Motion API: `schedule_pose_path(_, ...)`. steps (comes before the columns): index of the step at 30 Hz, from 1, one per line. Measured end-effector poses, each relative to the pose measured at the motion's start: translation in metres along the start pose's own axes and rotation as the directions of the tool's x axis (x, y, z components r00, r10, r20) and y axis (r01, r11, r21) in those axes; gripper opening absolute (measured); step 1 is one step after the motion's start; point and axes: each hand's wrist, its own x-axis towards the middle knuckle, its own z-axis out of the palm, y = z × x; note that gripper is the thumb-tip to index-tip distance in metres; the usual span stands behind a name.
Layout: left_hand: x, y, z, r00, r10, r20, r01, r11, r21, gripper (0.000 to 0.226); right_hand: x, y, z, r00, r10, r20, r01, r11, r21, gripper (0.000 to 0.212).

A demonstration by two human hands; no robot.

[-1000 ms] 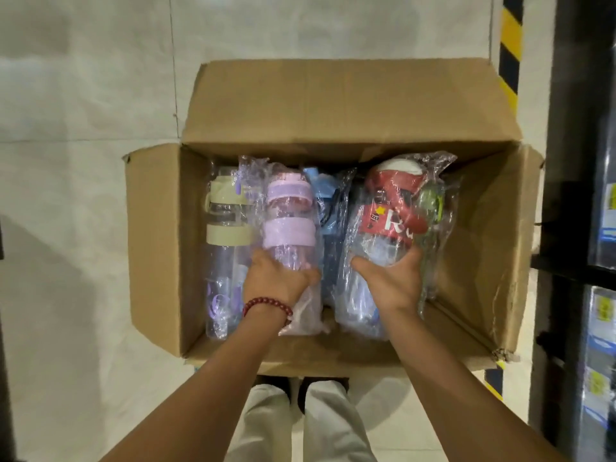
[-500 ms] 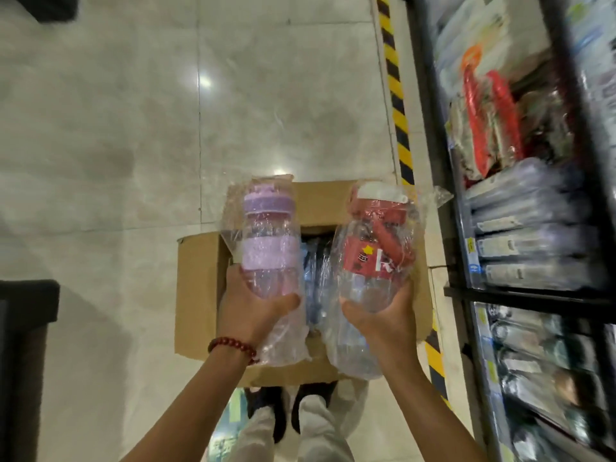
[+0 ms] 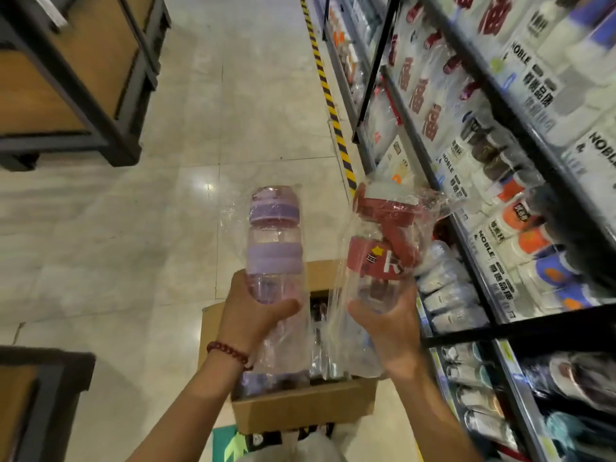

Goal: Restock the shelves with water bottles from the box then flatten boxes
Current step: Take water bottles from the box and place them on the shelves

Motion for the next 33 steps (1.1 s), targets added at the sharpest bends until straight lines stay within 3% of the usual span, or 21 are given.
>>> schedule_pose_path(4, -0.021, 0.054, -0.005, 0.990, 0.142, 0.006, -0.142, 0.990, -0.004, 0.080, -0.024, -0.044, -0.033, 0.998, -0.058, -0.007, 0.058, 0.997, 0.046, 0.064)
schedule_pose_path(10, -0.052, 0.105, 0.002, 0.962, 0.274, 0.004, -0.273, 0.959, -0.076, 0.078, -0.057, -0.085, -0.071, 0.983, -0.151, -0.103, 0.163, 0.980, 0.116, 0.068)
schedule_pose_path(14, -0.077, 0.119, 0.012, 0.941, 0.338, 0.001, -0.336, 0.935, -0.115, 0.079, -0.080, -0.095, -0.090, 0.986, -0.147, -0.083, 0.163, 0.955, 0.246, 0.077)
schedule_pose_path(20, -0.080, 0.145, 0.017, 0.908, 0.417, 0.048, -0.405, 0.900, -0.158, 0.091, -0.102, -0.087, -0.101, 0.958, -0.132, -0.253, 0.174, 0.973, 0.152, 0.081)
schedule_pose_path(25, -0.082, 0.152, 0.023, 0.861, 0.477, 0.175, -0.454, 0.877, -0.156, 0.086, -0.138, -0.084, -0.101, 0.887, -0.083, -0.454, 0.154, 0.981, 0.121, 0.072)
schedule_pose_path(33, -0.119, 0.113, 0.020, 0.767, 0.453, 0.455, -0.475, 0.877, -0.072, 0.085, -0.216, -0.052, -0.075, 0.693, 0.045, -0.719, 0.013, 0.997, 0.075, 0.086)
